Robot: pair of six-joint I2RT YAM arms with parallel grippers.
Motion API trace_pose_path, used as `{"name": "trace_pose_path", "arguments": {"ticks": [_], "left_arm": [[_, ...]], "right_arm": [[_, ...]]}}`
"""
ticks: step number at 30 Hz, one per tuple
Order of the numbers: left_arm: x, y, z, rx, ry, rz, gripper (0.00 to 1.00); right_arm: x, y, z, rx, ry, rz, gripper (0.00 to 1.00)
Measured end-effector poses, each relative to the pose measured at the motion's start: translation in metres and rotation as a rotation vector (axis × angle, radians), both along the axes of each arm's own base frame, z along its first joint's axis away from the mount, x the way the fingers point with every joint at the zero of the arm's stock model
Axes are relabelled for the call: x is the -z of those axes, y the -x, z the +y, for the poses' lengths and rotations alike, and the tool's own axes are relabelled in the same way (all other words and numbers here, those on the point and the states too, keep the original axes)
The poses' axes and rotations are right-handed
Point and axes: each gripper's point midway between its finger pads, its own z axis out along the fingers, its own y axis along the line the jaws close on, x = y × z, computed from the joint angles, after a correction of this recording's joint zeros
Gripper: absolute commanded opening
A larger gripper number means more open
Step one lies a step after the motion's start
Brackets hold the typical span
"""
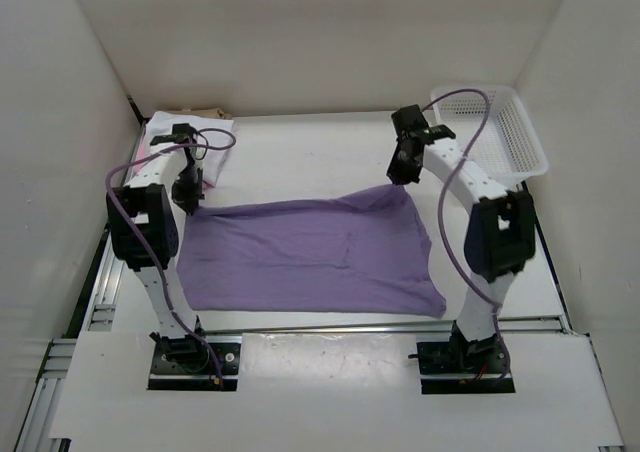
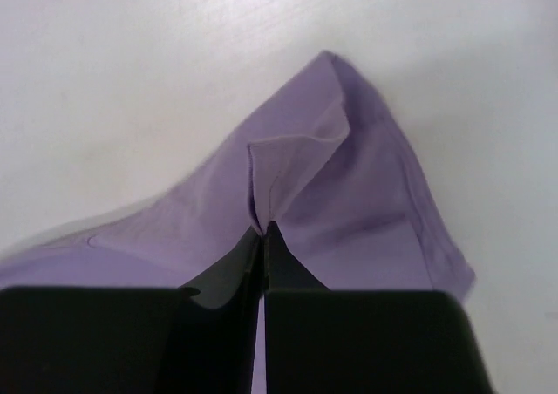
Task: Fold and stack the t-shirts
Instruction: Grap the side of the flattened tshirt furthest away from the robot with both arms, then fold the other side of the tshirt into a rectangle
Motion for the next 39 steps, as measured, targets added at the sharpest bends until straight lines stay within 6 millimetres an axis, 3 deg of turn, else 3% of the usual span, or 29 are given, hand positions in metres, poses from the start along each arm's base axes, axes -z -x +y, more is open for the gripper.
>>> {"name": "trace_pose_path", "arguments": {"ticks": [3,8,11,18,26,39], "left_arm": [[-0.008,0.012,0.005,-0.010,-0.015,0.006,0.10],[0.002,0.041,0.011,-0.020,-0.047,0.088,0.12],[0.009,0.055,0.012,-0.019,-0.053,0.137,0.12],[0.010,0.061,0.002,-0.019,0.010,0.160,0.15],[0.010,0.093,0.007,-0.075,0.075,0.228,0.23],[0.005,0.116,0.004,-0.091,0.108,0.301,0.22]], "right_arm": [[-0.018,0.044,-0.002,-0.027,-0.001,-0.013,0.00],[-0.004,0.122,-0.018,-0.017,0.000,0.077,0.00],[0.001,0.150,-0.025,0.003,-0.003,0.115,0.00],[-0.010,0.166,-0.008,-0.015,-0.052,0.094,0.00],[0.013,0.218,-0.020,0.026,-0.069,0.163,0.00],[0.013,0.226,-0.018,0.036,-0.091,0.162,0.00]]}}
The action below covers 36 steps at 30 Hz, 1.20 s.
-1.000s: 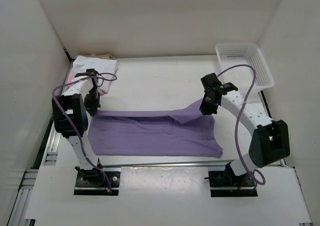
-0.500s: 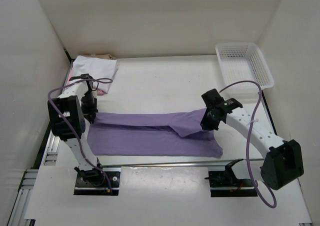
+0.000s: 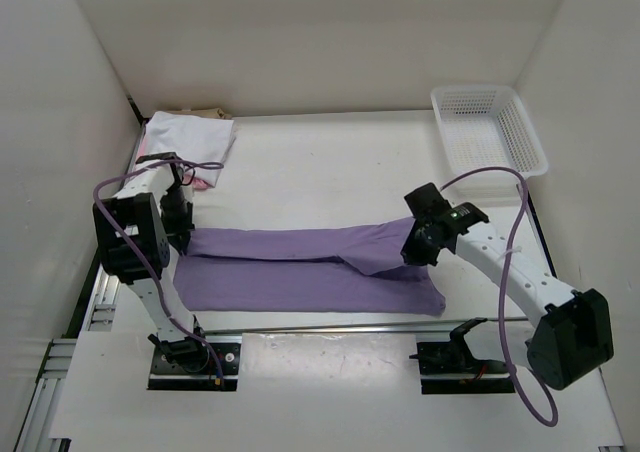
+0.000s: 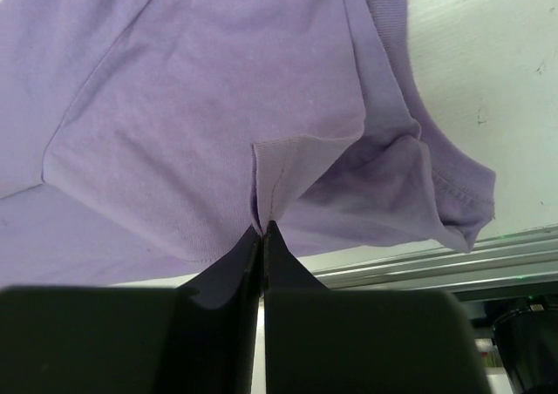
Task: Fold and stack the t-shirts
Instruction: Fold the other side of the tshirt into a rectangle
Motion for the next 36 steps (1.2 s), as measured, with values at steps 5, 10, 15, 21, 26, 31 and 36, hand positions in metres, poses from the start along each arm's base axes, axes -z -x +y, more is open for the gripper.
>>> {"name": "trace_pose_path", "arguments": {"ticks": [5,10,15,21,26,31,36], "left_arm": [[0.000,0.007,0.000,0.001,-0.006,0.014,0.23],[0.003,0.013,0.002,0.005,-0.018,0.035,0.39],[0.006,0.018,0.007,0.011,-0.046,0.052,0.67],[-0.001,0.015,0.025,0.016,-0.145,0.020,0.65],[-0.035,0.003,0.031,0.063,-0.283,-0.160,0.64],[-0.073,-0.010,-0.025,0.256,-0.293,-0.417,0.61],[-0.085,-0.011,-0.122,0.559,-0.144,-0.540,0.63]], "right_arm": [[0.004,0.012,-0.003,0.008,-0.017,0.005,0.00],[0.012,0.020,-0.002,0.013,-0.030,0.041,0.00],[0.015,0.020,0.000,0.013,-0.038,0.047,0.00],[0.024,0.017,0.005,0.001,-0.033,0.069,0.00],[0.033,0.011,0.008,-0.024,0.000,0.108,0.00],[0.038,-0.021,0.012,-0.022,0.014,0.115,0.00],[0.055,-0.049,0.009,0.008,0.009,0.155,0.00]]}}
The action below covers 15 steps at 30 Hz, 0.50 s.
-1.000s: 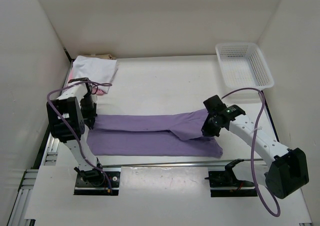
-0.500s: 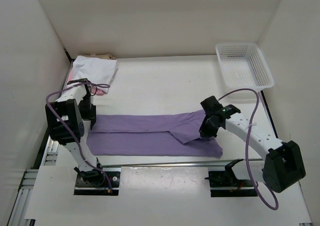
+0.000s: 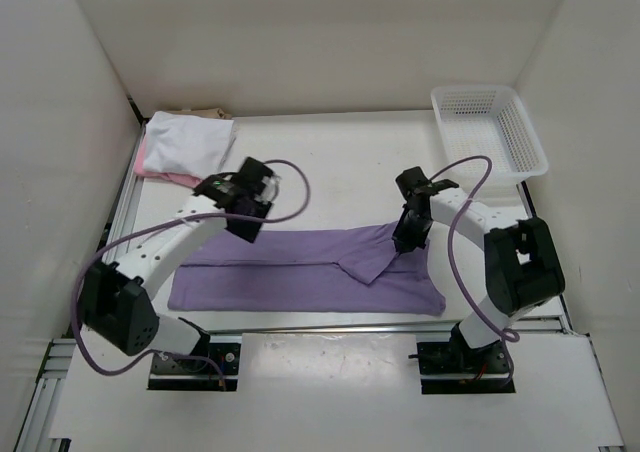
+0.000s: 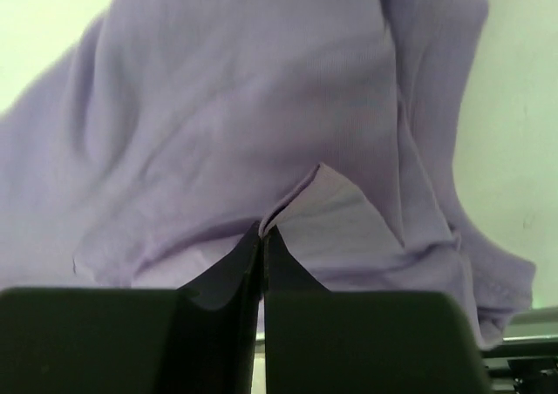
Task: Fold and stack the t-shirts
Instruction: Fold the other side of the tshirt into a rectangle
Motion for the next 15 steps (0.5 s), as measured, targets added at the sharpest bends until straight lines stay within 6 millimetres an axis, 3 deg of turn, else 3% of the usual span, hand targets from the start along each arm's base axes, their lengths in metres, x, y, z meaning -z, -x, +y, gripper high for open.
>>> {"name": "trace_pose_path", "arguments": {"ticks": [5,9,12,15], "left_arm": [[-0.010,0.000,-0.145,0.379,0.129,-0.003,0.67],[-0.001,0.024,-0.252,0.616,0.239,0.009,0.67],[0.019,0.044,-0.299,0.719,0.291,0.062,0.64],[0.037,0.051,-0.326,0.761,0.317,0.103,0.64]], "right_arm": [[0.013,-0.018,-0.001,0.033,-0.031,0.045,0.00],[0.017,-0.033,0.001,0.057,-0.060,0.059,0.00],[0.015,-0.047,0.005,0.066,-0.083,0.048,0.00],[0.014,-0.058,0.008,0.077,-0.113,0.044,0.00]]}}
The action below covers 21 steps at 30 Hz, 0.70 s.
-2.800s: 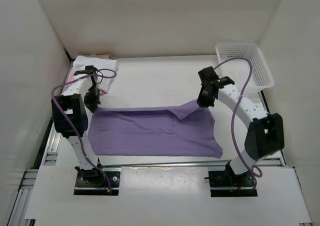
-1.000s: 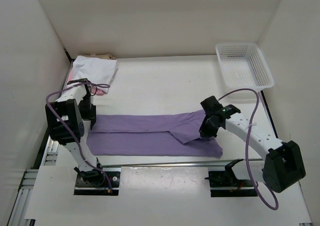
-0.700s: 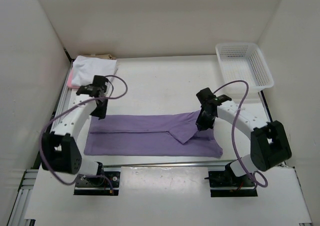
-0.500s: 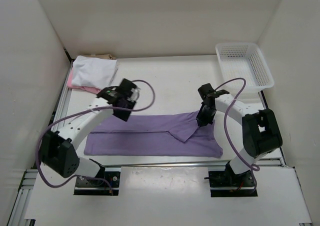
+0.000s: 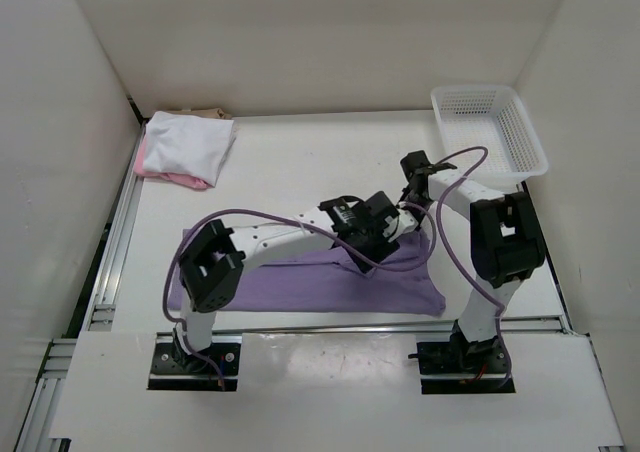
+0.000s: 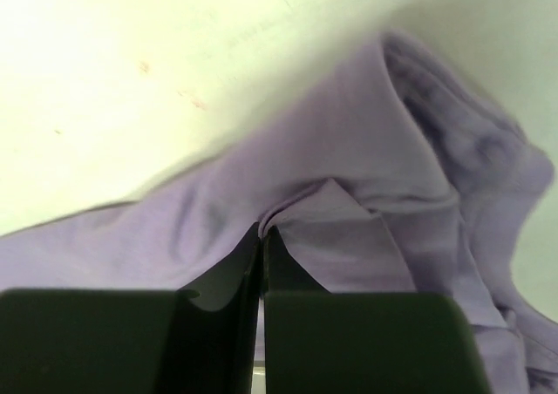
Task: Fold and stack the t-shirts
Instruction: Fold the other side of the tshirt into a rectangle
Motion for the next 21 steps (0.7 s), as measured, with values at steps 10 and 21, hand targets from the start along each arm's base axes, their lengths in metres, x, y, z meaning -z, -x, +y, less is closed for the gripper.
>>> {"name": "trace_pose_path", "arguments": {"ticks": [10,21], "left_arm": [[0.042,0.006,-0.028,0.041,-0.021,0.022,0.63],[0.077,0.004,-0.025,0.028,-0.106,0.009,0.35]], "right_arm": [[0.006,-0.007,-0.001,0.025,-0.031,0.024,0.00],[0.005,-0.007,-0.002,0.021,-0.041,0.025,0.00]]}}
